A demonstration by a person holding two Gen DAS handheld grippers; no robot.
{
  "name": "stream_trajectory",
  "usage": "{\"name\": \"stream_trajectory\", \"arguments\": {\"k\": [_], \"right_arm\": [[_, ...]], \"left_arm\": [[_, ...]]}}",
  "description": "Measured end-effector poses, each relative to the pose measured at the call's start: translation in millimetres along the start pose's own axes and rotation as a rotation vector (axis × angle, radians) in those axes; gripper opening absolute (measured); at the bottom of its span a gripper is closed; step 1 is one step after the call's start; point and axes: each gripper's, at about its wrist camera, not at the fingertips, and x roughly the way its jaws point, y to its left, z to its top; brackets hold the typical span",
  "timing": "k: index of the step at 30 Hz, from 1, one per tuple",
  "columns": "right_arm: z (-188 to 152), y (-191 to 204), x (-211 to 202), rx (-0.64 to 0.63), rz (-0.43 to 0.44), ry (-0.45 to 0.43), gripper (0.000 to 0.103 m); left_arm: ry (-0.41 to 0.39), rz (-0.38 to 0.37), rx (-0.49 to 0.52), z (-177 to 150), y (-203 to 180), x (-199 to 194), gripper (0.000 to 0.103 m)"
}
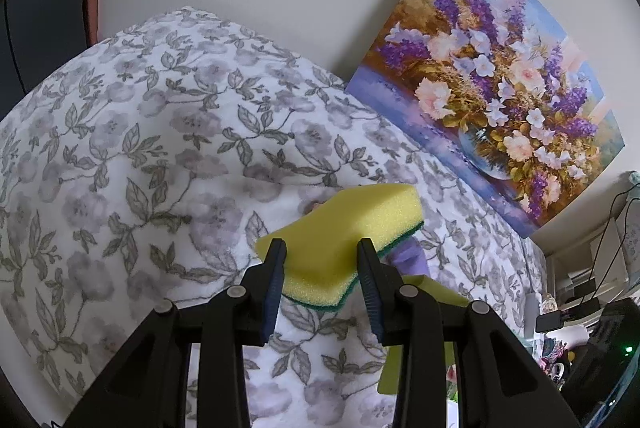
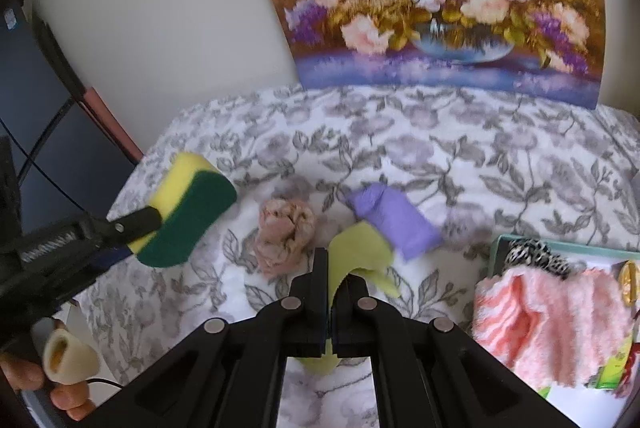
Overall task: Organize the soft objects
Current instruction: 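Lift the sponge with the left tool while the right grasps the green cloth, then carry the sponge and green cloth over the tray with both tools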
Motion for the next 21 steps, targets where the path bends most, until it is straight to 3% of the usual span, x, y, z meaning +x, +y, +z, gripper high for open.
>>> {"name": "stream_trajectory", "arguments": {"k": [16, 21], "right_arm": [[21.9, -5.7, -90.2, 0.045, 0.071, -0.221, 0.001], [22.9, -23.2, -127.3, 0.060, 0.019, -0.308, 0.001]], "left_arm": [[-0.088, -0.052, 0.068, -1.5, -28.5, -40.3, 0.037], [-0.104, -0.092, 0.129, -9.5, -52.7, -54.4, 0.038]]}}
